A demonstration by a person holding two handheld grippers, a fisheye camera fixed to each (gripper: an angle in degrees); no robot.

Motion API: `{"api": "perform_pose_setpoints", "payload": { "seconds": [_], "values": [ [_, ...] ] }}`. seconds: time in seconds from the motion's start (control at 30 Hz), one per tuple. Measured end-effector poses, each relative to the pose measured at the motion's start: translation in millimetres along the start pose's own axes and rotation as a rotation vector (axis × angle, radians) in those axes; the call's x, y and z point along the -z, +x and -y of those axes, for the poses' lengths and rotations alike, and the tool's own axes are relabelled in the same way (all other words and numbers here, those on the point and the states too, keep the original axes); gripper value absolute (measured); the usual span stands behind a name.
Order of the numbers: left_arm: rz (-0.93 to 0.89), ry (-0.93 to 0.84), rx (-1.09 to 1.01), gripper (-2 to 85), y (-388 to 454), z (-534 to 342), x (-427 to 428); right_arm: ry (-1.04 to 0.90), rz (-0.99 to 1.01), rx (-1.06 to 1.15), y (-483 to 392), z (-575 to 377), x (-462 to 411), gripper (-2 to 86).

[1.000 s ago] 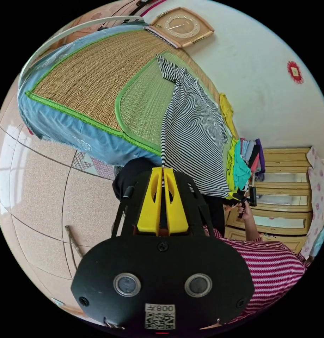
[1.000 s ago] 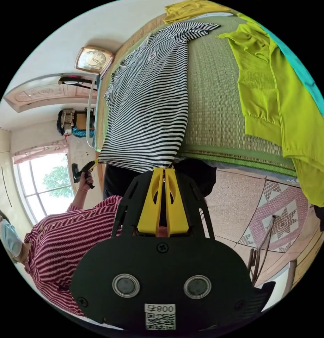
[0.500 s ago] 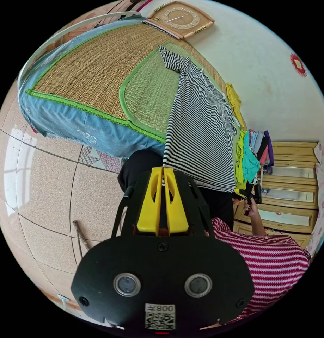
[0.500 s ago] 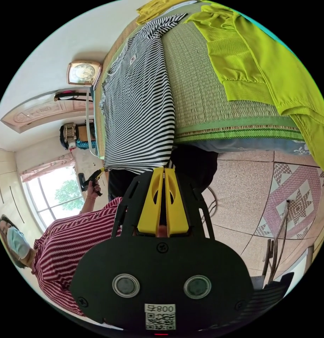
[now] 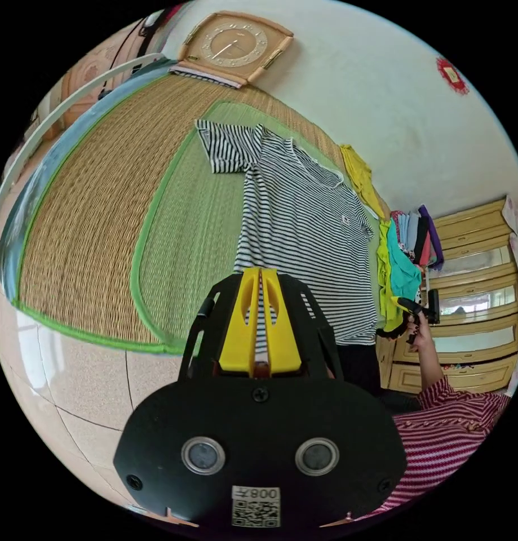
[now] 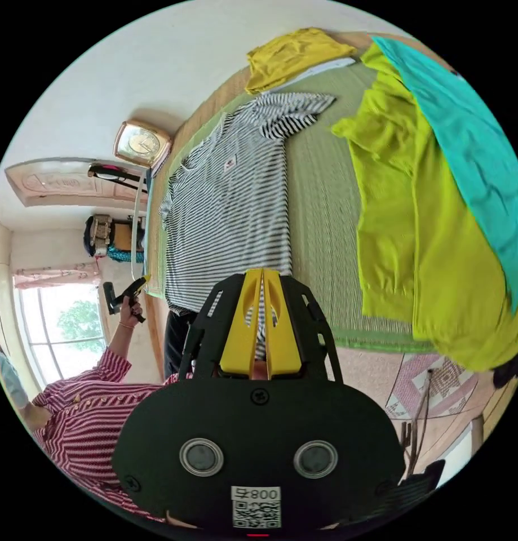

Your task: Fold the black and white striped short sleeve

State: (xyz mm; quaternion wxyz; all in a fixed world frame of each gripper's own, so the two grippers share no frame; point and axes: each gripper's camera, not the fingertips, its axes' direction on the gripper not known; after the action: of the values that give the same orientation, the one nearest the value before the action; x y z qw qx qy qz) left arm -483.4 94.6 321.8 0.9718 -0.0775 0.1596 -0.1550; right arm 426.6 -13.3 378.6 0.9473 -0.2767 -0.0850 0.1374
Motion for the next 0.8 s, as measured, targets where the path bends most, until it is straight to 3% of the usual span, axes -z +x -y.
{"api": "perform_pose_setpoints", "payload": {
  "seconds": [0.17,0.37,0.47,0.63,0.8],
  "values": [
    [0.073,0.017,-0.022,0.2,22,82,-69,0.003,-0.199,0.097,-44,90,-37,0.1],
    [0.203,-0.031,0.000,0.2,13,124,-145,-0.005,-0.295,0.044,-22,128,-77,-0.1],
    [0.143,0.000,-0.006,0.3,8,129,-164,0.055,-0.198,0.005,-1,116,-70,-0.2],
    [0.212,0.022,-0.007,0.4,28,141,-197,0.128,-0.126,-0.031,16,92,-62,0.3],
    [0.045,0.090,-0.129,1.1,87,156,-238,0.267,-0.173,-0.038,13,75,-45,2.6]
  ]
}}
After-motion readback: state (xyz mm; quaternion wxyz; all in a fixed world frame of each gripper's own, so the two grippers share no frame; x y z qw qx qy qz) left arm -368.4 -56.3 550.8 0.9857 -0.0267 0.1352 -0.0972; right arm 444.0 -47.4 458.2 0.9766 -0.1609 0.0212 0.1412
